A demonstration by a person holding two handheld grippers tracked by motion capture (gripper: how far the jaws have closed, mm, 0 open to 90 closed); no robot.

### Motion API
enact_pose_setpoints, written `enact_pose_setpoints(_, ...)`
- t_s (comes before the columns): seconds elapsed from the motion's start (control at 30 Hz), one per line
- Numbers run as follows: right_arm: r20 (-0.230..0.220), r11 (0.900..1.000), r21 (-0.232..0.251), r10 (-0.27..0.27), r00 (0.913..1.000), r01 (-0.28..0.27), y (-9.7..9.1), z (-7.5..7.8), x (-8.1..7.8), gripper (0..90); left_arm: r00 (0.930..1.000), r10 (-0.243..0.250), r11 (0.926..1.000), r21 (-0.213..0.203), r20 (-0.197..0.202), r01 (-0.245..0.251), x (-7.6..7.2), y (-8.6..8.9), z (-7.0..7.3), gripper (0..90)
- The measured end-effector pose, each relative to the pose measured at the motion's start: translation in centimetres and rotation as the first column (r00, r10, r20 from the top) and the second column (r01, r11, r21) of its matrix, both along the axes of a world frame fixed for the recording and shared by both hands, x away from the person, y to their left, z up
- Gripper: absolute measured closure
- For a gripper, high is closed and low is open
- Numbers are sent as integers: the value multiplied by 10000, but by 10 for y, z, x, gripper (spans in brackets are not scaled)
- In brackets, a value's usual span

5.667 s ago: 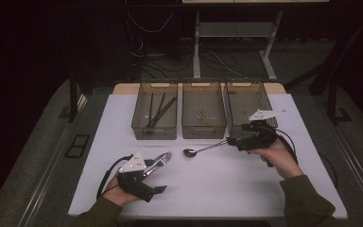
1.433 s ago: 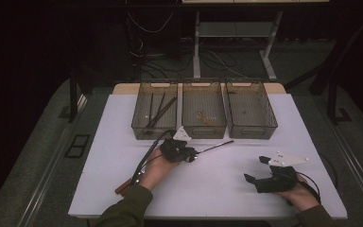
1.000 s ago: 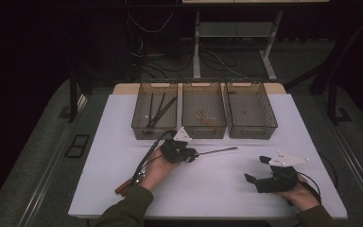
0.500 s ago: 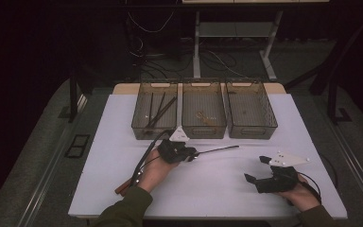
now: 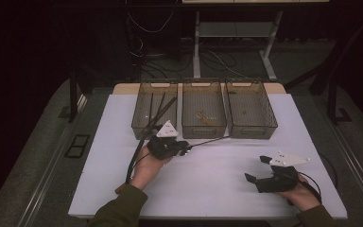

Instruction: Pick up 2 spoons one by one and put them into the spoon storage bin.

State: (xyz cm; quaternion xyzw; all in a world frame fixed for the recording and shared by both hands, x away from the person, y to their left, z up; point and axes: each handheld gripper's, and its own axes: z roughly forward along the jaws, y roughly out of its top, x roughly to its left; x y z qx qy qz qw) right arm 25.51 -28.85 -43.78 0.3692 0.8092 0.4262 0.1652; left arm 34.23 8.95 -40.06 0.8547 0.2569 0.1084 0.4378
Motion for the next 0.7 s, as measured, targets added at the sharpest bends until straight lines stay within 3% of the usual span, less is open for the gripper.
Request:
enact_pose_setpoints(0.23,3,10000,2,-25,10000,25,0,0,1,117,9992,402,9986,-341,4,-402,5,10,7,871)
enact_pose_setpoints(0.7,46,10000,63,-34,10000,33,-2,0,1,117,9970,754,9960,-485,196,-744,32,3,23,871)
